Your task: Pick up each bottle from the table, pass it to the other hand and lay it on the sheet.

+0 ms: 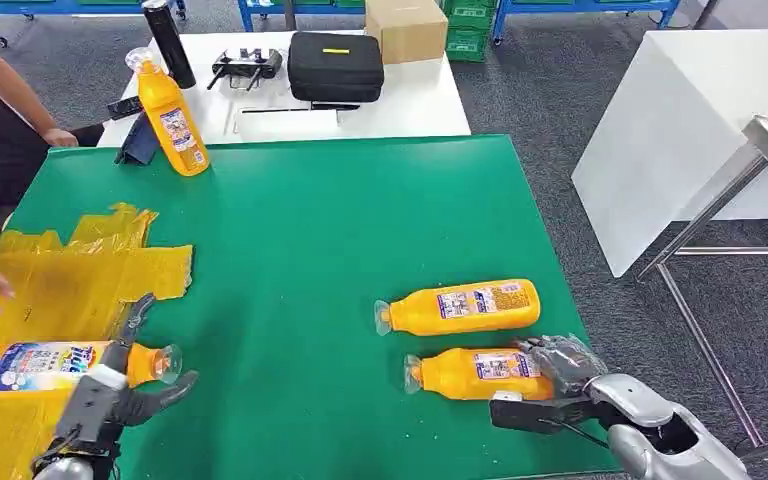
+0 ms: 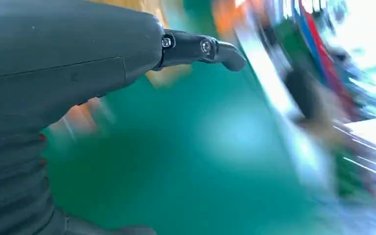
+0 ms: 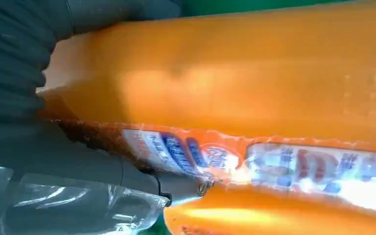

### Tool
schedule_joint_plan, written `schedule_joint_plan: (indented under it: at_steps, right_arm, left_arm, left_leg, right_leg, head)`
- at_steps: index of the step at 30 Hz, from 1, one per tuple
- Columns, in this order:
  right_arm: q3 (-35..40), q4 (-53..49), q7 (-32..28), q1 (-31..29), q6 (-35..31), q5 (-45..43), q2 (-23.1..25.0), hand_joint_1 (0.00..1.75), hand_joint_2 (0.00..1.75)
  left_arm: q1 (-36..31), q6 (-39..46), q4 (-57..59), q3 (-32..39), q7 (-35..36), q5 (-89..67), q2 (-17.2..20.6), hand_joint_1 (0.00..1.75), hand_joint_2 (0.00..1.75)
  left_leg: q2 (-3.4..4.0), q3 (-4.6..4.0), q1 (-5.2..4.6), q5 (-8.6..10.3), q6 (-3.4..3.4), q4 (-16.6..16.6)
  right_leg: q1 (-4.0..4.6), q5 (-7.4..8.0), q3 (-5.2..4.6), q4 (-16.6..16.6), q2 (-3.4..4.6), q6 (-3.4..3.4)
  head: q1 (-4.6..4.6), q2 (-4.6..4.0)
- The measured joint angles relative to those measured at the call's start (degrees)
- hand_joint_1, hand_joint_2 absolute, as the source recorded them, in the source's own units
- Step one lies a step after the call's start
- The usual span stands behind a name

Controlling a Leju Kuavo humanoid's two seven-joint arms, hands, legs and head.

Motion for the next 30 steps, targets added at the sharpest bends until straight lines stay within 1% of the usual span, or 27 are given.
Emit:
schedule_joint_plan:
  at_steps: [1, 2, 4, 5, 7, 10, 15, 26, 30]
  right_arm:
    - [-1.19, 0.26, -2.89, 0.31, -1.15, -4.05, 1.34, 1.75, 1.75]
    - [-2.22, 0.24, -6.12, 1.06, -1.85, -8.24, 2.76, 1.75, 1.75]
    - [-4.17, -0.92, -12.02, 2.7, -2.31, -16.83, 6.97, 1.75, 1.75]
    - [-4.69, -1.7, -13.66, 3.49, -2.26, -19.79, 9.13, 1.75, 1.75]
    - [-5.2, -3.24, -15.12, 4.03, -2.29, -23.84, 13.66, 1.75, 1.75]
    - [-5.31, -3.59, -15.2, 2.22, -2.26, -27.0, 19.3, 1.75, 1.75]
    - [-4.28, -1.51, -15.2, -2.12, -2.61, -30.3, 26.7, 1.75, 1.75]
    - [0.01, 8.35, -12.47, -10.95, -2.37, -33.12, 36.15, 1.75, 1.75]
    - [2.67, 11.94, -10.98, -13.39, -1.37, -32.53, 38.44, 1.75, 1.75]
  left_arm:
    - [1.35, -6.77, -1.75, 0.52, -1.04, 7.81, -0.58, 0.0, 1.75]
    - [2.73, -11.48, -3.3, 1.09, -1.87, 13.04, -1.22, 0.0, 1.75]
    - [5.56, -18.71, -6.58, 2.07, -2.77, 20.47, -2.82, 0.0, 1.75]
    - [6.5, -20.83, -7.98, 2.21, -2.88, 22.53, -3.67, 0.0, 1.75]
    - [8.11, -22.66, -10.47, 1.79, -2.82, 24.11, -5.31, 0.0, 1.75]
    - [9.16, -21.92, -12.71, -1.06, -2.58, 25.99, -6.51, 0.0, 1.75]
    - [8.53, -19.27, -13.57, -7.28, -2.9, 28.16, -6.49, 0.0, 1.75]
    - [5.19, -17.98, -13.57, -12.9, -3.19, 24.81, -5.64, 0.0, 1.75]
    - [3.74, -14.91, -13.37, -13.97, -3.89, 18.97, -5.51, 0.0, 1.75]
  left_leg:
    - [0.19, -0.01, -0.01, 0.0, -0.01, 0.0]
    - [0.38, -0.03, 0.0, -0.03, -0.04, 0.0]
    - [0.6, -0.06, -0.03, -0.09, -0.06, 0.0]
    - [0.6, -0.17, -0.03, -0.08, -0.06, 0.0]
    - [0.52, -0.43, 0.0, 0.02, -0.04, 0.0]
    - [0.44, -0.56, 0.13, 0.12, -0.12, -0.01]
    - [0.45, -0.58, 0.12, 0.18, -0.15, -0.01]
    - [0.36, -0.68, 0.1, 0.2, -0.14, -0.01]
    - [0.34, -0.74, 0.11, 0.2, -0.14, -0.01]
  right_leg:
    - [0.0, 0.11, -0.04, 0.01, 0.14, -0.08]
    - [0.01, 0.14, -0.05, 0.01, 0.33, -0.11]
    - [-0.01, 0.14, -0.22, 0.01, 0.51, -0.11]
    - [0.0, 0.14, -0.33, 0.02, 0.49, -0.11]
    - [0.01, 0.11, -0.61, 0.06, 0.47, -0.12]
    - [0.08, 0.11, -0.69, 0.09, 0.43, -0.16]
    - [0.12, 0.14, -0.72, 0.1, 0.43, -0.17]
    - [0.12, 0.15, -0.78, 0.11, 0.39, -0.14]
    - [0.12, 0.15, -0.83, 0.12, 0.37, -0.14]
  head:
    - [-0.07, 0.0]
    - [0.0, 0.0]
    - [-0.11, 0.0]
    - [-0.13, 0.0]
    - [-0.13, 0.0]
    - [-0.05, 0.0]
    - [-0.07, 0.0]
    - [-0.07, 0.0]
    - [-0.07, 0.0]
